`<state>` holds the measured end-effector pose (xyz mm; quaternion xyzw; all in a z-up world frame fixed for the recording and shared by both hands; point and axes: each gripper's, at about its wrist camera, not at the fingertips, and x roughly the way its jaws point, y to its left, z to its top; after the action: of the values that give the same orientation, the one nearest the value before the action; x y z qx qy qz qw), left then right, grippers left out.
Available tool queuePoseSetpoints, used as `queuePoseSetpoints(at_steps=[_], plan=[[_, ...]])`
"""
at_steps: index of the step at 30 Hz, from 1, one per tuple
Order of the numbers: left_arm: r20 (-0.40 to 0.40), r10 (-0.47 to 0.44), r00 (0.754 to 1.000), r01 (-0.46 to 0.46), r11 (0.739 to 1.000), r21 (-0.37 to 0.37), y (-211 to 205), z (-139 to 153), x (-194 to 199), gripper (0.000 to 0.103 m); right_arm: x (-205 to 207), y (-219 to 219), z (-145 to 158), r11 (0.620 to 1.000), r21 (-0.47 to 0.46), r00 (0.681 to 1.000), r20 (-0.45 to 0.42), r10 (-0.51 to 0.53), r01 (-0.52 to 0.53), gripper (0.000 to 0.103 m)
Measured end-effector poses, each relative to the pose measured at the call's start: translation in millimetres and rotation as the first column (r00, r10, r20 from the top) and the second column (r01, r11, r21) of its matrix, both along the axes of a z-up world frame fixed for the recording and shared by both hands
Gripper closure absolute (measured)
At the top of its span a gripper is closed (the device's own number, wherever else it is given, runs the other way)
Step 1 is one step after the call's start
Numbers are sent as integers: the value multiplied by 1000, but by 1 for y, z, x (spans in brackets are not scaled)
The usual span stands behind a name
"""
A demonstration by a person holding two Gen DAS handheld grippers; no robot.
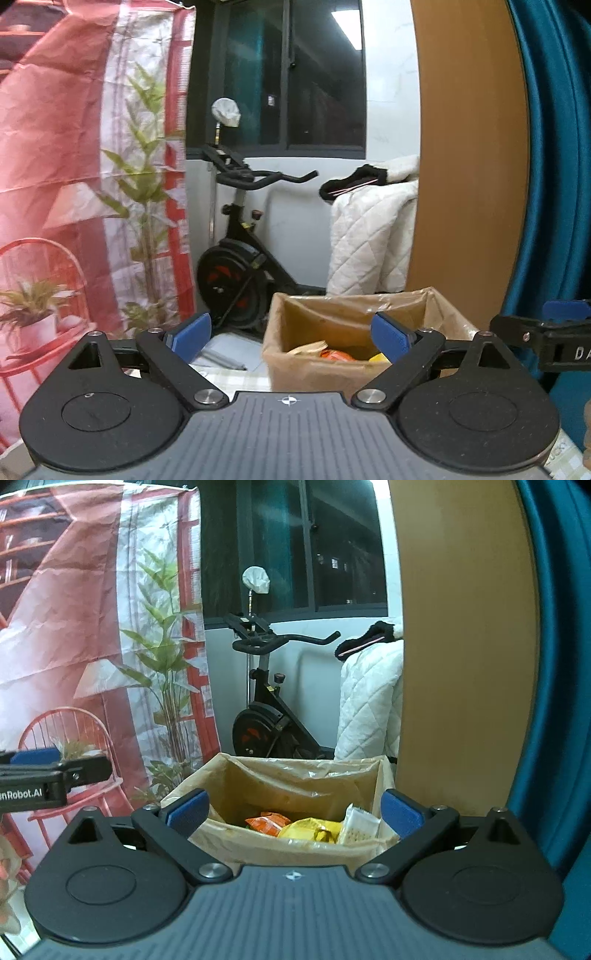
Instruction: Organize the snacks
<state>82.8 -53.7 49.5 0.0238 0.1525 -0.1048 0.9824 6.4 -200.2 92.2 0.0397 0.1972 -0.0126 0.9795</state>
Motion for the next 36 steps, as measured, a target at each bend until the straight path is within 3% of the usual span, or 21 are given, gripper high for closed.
queuePoseSetpoints(at_steps=[6, 12, 17, 36], plan=[[-46, -3, 999, 2, 1000, -22, 5, -4, -11, 7, -14, -1, -4, 1000, 12, 1000, -10, -6, 6, 2], [-55, 39, 998, -36, 998, 55, -3, -6, -17, 7, -21, -1, -7, 1000, 11, 999, -32, -7, 7, 2], [-66, 29, 997, -28, 999, 21, 3, -3, -19, 7, -24, -1, -5, 1000, 11, 1000, -22, -2, 2, 1], [-58, 41, 997, -40, 999, 16, -5, -2, -21, 6, -27, -2, -4, 1000, 14, 1000, -24, -3, 3, 0]])
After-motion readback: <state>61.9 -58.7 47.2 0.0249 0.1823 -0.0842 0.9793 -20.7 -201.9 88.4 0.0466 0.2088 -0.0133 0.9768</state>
